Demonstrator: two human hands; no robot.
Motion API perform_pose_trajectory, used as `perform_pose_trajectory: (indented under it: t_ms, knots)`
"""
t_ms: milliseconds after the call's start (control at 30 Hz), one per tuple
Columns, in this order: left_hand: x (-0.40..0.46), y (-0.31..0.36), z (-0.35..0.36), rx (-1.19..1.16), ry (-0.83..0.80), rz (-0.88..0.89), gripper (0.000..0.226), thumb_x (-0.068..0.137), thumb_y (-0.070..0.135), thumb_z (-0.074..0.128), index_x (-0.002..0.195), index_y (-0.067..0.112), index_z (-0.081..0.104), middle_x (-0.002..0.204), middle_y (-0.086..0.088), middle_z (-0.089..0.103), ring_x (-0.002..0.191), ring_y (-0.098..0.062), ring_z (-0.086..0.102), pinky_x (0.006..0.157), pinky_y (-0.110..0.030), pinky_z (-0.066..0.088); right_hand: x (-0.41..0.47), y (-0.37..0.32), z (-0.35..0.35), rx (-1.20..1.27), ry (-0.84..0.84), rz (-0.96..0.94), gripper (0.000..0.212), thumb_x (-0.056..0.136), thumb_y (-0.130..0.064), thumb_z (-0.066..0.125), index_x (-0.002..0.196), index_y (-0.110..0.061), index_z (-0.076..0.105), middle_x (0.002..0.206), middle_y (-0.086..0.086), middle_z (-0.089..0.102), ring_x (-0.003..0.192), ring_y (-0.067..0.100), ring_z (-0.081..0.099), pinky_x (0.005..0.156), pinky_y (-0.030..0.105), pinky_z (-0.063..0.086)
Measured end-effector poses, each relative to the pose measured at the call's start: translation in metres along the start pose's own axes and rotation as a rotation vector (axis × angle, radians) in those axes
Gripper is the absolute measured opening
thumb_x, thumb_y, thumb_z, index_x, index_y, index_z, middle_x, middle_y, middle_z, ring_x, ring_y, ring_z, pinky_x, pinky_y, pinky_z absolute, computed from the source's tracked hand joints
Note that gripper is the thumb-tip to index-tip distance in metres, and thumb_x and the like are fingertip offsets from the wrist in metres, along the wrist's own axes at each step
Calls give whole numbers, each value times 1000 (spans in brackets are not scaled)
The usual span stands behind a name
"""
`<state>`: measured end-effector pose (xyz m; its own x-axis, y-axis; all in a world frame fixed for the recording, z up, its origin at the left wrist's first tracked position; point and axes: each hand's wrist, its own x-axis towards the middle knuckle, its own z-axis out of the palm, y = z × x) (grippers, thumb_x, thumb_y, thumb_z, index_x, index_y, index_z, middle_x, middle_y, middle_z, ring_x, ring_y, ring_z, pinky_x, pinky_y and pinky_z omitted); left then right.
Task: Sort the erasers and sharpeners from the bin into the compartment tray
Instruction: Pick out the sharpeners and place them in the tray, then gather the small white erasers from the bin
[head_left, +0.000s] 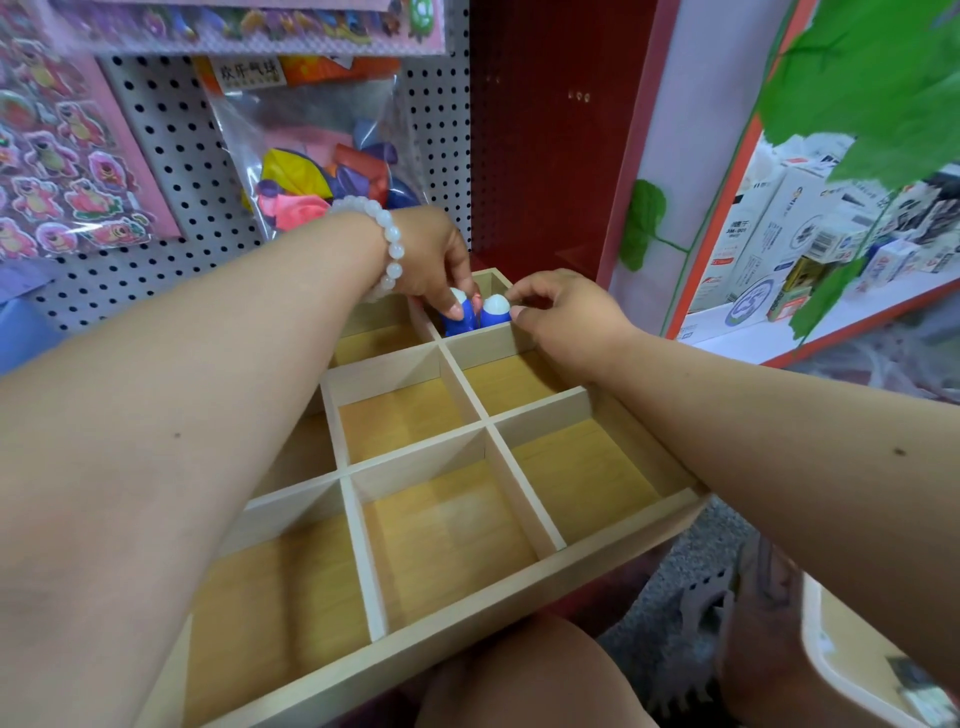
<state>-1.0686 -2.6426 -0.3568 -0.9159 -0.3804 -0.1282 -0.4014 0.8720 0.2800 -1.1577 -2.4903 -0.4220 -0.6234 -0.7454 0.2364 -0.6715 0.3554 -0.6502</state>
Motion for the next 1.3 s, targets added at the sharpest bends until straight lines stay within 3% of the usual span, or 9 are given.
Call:
perform_pose_trajectory:
  t_ms: [200,433,567,700,867,967,1067,1200,1300]
  knots:
    - [-13,5,2,34,107,6,22,81,30,73,100,21,72,85,10,66,78,-7,60,67,-18,46,-13,-1,-12,0,-50,3,29,91,-29,56,119,-26,62,118,-5,61,104,13,56,83,23,43]
    - [-55,86,-17,29,356,153,17,85,37,66,88,21,72,72,14,62,64,0,56,57,-15,42,-81,0,-74,71,-56,-92,14,92,-22,57,103,-24,66,78,-20,55,69,-9,54,67,11,39]
    - [-81,155,-4,-70,348,296,20,86,35,64,89,18,72,79,3,70,64,-6,62,69,-26,52,-124,23,-116,82,-62,-13,13,92,-23,58,92,-15,67,81,-4,62,80,21,62,76,33,49]
    - [-98,218,33,-178,225,377,19,86,34,63,80,17,69,72,1,69,57,-8,62,59,-22,48,-156,67,-154,180,-25,138,19,92,-20,58,87,-4,67,89,21,66,74,30,57,72,38,51]
    - [-92,268,105,-317,-59,336,24,89,34,59,89,12,68,81,-4,71,76,-21,69,67,-33,55,-186,136,-174,335,9,493,19,92,-9,54,74,-9,60,69,9,59,57,17,52,58,26,45]
    - [-79,281,147,-329,-119,259,31,93,36,51,91,7,64,84,-4,66,71,-19,58,66,-31,47,-195,176,-165,341,-80,741,18,95,-12,50,78,-8,57,66,9,53,54,18,47,52,26,39]
    - [-57,281,179,-370,-56,121,31,95,39,42,88,15,60,92,0,63,84,-19,57,71,-31,44,-197,208,-146,382,-117,921,19,96,-15,47,81,-6,55,60,9,47,48,18,42,43,24,36]
    - [-33,279,217,-481,80,36,35,94,42,34,83,20,59,98,-4,63,98,-25,58,89,-43,45,-197,251,-118,509,-163,1079,35,95,-18,42,60,-17,44,43,0,39,36,12,33,39,18,30]
    - [-30,278,239,-611,125,40,40,94,38,33,92,12,64,107,-5,63,107,-23,55,96,-43,42,-192,270,-97,484,-201,1108,33,94,-12,40,62,-16,44,53,3,38,39,13,33,37,21,29]
